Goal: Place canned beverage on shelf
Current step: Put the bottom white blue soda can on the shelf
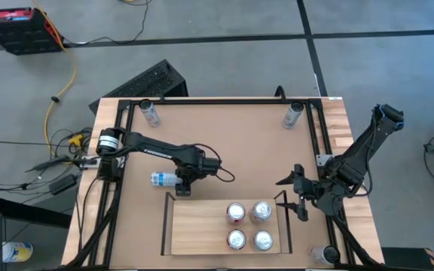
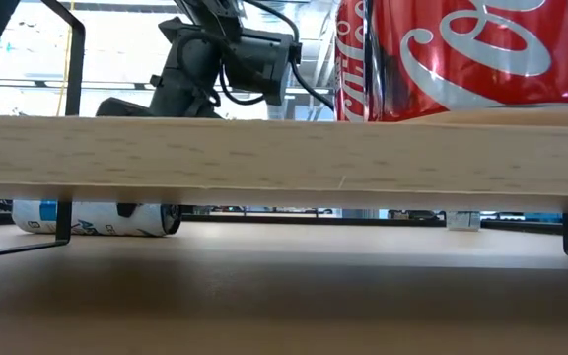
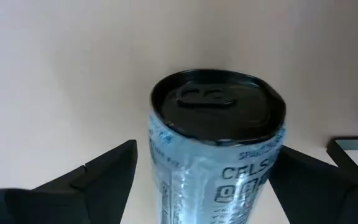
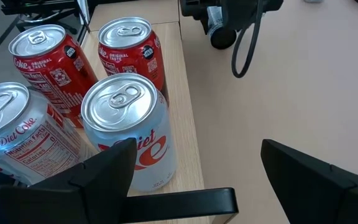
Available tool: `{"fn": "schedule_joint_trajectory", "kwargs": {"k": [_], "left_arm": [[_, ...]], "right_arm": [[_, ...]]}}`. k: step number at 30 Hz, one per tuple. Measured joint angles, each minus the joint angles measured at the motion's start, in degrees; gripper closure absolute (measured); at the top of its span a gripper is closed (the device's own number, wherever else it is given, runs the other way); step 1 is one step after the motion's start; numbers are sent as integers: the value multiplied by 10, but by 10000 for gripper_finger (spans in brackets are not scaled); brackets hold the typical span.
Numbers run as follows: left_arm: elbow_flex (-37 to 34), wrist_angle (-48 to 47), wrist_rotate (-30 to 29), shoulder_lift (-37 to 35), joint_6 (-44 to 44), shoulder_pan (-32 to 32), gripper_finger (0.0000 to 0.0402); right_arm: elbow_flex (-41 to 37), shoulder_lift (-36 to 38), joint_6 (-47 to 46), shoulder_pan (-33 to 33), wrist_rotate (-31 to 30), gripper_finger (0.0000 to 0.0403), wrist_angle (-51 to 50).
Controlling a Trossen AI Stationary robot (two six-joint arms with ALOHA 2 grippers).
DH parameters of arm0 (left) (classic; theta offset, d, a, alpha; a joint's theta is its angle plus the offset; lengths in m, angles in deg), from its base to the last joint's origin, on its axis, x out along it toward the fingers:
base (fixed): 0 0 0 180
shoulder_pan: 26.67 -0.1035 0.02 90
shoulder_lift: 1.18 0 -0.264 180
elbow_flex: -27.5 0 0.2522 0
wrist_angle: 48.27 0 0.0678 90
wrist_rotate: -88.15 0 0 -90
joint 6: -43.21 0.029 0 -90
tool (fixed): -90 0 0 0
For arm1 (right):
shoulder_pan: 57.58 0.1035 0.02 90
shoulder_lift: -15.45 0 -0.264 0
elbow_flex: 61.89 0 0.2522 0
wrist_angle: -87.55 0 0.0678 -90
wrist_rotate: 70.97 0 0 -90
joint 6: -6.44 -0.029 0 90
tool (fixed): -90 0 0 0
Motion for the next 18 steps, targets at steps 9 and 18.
{"fn": "schedule_joint_trajectory", "kwargs": {"k": [9, 18], "left_arm": [[4, -3, -10, 0, -2, -1, 178], [88, 5, -98, -47, -4, -17, 178]], "right_arm": [[0, 0, 0, 0, 0, 33, 0], [0, 0, -3, 0, 0, 33, 0]]}}
